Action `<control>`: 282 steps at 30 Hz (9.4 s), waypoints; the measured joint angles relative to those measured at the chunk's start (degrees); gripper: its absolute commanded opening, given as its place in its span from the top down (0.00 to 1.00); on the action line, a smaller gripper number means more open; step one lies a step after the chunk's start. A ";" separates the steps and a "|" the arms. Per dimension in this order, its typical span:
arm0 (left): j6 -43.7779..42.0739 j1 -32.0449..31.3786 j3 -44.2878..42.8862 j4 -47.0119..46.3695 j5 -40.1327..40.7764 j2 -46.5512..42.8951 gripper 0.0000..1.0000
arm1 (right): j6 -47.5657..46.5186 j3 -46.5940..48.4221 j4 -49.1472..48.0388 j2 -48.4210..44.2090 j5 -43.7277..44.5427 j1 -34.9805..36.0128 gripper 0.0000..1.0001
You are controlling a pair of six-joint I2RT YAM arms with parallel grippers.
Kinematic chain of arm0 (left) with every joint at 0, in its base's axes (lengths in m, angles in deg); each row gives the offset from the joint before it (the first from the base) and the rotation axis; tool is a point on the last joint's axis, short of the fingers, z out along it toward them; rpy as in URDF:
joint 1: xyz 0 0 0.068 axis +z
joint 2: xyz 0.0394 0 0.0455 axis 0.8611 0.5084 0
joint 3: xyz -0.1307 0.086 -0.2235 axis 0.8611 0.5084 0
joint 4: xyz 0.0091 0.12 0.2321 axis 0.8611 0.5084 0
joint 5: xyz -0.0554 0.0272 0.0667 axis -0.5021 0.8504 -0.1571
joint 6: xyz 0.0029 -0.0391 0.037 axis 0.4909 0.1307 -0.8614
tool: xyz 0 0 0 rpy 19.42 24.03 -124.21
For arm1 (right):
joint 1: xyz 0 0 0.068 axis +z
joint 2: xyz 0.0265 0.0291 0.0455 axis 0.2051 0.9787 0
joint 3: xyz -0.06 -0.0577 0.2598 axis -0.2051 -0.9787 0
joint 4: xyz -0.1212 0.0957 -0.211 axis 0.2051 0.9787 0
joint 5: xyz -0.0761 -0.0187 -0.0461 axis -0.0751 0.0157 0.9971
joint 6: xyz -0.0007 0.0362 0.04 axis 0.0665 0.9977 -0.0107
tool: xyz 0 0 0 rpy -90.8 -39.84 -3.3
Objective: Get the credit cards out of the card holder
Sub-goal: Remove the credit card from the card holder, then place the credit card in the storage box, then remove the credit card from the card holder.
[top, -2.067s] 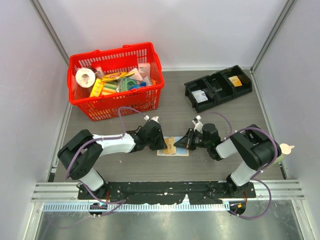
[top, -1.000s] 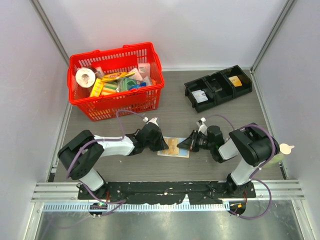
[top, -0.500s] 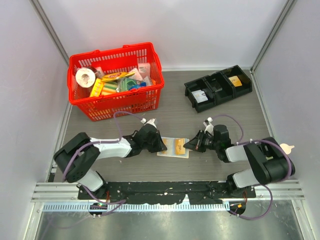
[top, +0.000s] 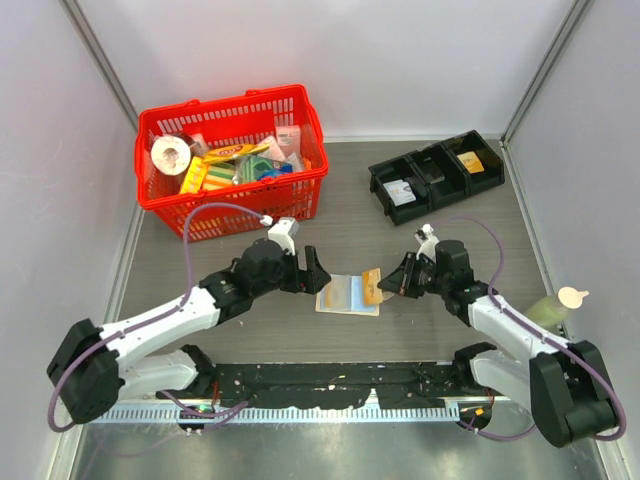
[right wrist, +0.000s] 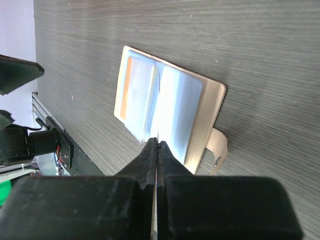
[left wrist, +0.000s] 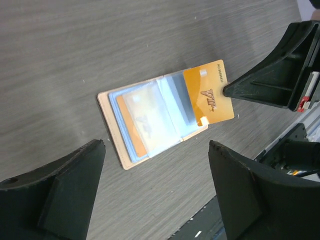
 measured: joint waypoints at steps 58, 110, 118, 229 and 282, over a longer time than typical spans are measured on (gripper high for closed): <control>-52.61 1.66 -31.08 33.33 -48.94 8.92 1.00 | -36.04 30.27 25.31 -5.03 -11.67 22.60 0.45; 20.76 -6.93 6.19 -50.10 12.63 -3.26 0.76 | 19.17 1.18 -62.77 2.21 18.80 22.69 0.99; 20.06 -5.51 9.03 -43.04 13.27 -9.09 0.14 | 17.94 1.25 -59.14 -0.07 18.97 22.03 0.99; -27.82 20.37 -7.43 24.85 2.49 -22.47 0.00 | -12.48 25.90 18.14 21.62 48.35 41.92 0.33; -4.44 2.80 -0.83 6.03 -0.24 -10.82 0.28 | -9.75 18.58 10.45 19.80 55.67 45.77 0.82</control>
